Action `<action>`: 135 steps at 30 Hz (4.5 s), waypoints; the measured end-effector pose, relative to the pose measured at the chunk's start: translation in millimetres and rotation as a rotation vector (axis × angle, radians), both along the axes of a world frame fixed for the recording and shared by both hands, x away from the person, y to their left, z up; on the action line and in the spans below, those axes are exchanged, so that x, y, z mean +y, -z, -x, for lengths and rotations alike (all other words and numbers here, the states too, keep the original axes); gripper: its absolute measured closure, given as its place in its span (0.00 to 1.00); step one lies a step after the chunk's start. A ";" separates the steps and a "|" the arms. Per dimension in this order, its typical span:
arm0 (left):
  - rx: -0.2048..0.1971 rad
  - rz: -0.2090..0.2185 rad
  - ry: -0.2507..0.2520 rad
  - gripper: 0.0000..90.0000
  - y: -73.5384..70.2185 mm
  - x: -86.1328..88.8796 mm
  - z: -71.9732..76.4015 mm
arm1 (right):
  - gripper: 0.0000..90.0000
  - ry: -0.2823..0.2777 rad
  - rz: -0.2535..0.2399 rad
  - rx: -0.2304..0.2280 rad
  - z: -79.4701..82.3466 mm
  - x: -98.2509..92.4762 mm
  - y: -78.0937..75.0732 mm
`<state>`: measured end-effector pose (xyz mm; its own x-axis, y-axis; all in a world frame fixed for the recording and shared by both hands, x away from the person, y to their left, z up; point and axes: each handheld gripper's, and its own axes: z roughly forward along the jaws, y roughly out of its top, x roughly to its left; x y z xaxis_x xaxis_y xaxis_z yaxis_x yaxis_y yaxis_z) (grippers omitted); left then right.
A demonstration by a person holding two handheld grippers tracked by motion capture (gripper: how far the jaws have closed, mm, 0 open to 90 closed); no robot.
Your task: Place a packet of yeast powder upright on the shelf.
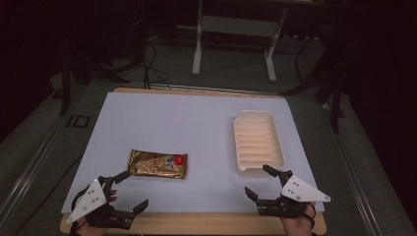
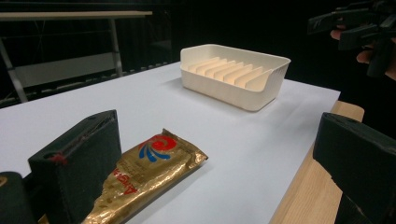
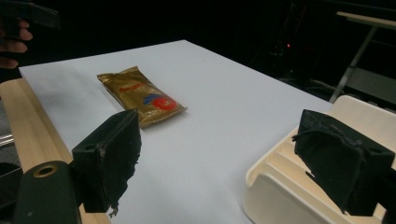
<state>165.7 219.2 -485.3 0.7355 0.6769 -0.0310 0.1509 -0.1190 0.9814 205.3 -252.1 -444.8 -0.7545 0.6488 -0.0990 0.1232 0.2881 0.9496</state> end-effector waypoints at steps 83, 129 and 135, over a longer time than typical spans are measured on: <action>0.566 -0.167 -0.300 0.43 60.0 37.6 -111.5 | 0.13 -0.077 -0.032 -0.025 11.0 18.7 -10.4; 0.416 -0.208 -0.332 1.00 12.0 10.6 -95.6 | 0.15 -0.104 -0.018 -0.039 6.2 11.1 -11.1; 0.358 -0.233 -0.317 1.00 -0.9 4.4 -92.2 | 0.17 -0.071 -0.008 -0.059 6.5 10.0 -12.8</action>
<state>257.9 223.6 -484.4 0.4647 0.8831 -0.0647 0.5358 -0.2222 0.8146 198.9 -242.0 -432.0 -0.7918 0.5946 -0.1392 0.0466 0.2861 0.9571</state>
